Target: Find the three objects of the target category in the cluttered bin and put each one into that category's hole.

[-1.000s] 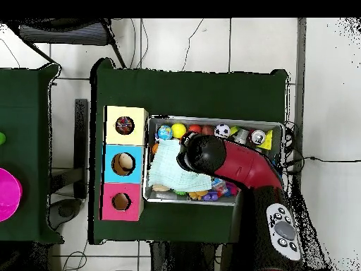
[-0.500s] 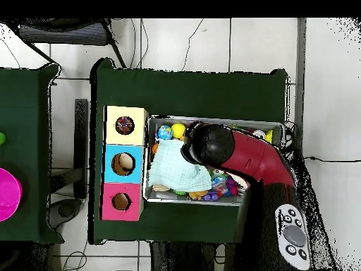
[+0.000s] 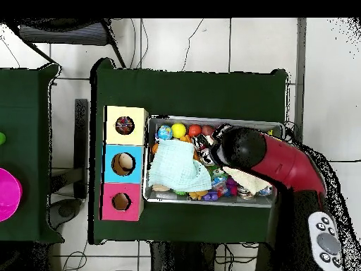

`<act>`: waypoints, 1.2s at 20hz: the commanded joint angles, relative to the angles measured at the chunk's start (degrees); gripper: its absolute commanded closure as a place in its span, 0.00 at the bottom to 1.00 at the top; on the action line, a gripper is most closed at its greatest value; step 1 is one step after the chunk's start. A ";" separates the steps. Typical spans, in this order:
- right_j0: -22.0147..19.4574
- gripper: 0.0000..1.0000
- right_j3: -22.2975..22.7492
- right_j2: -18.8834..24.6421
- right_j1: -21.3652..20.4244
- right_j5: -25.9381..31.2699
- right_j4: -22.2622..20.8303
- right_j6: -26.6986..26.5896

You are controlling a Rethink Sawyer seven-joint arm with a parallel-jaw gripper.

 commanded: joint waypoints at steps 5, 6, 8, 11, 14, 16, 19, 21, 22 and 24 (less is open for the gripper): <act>-6.02 0.00 3.63 4.46 7.32 -6.38 -5.47 -2.39; -6.62 0.00 3.77 4.98 7.83 -7.04 -5.64 -2.53; -7.41 0.00 3.82 5.78 8.39 -7.51 -5.67 -2.62; -8.30 0.00 5.04 6.55 9.74 -9.74 -6.18 -1.80; -9.39 0.00 5.80 7.60 10.54 -11.14 -6.36 -1.49; -9.88 0.00 6.13 8.10 10.88 -12.31 -6.43 -1.24; -9.85 0.00 6.16 8.09 10.95 -13.02 -6.32 -0.55; -10.08 0.00 6.16 8.27 11.11 -12.23 -6.42 -1.08; -10.01 0.00 6.21 8.25 11.26 -11.75 -6.50 -1.20; -10.04 0.00 6.22 8.16 11.89 -11.13 -6.81 -1.44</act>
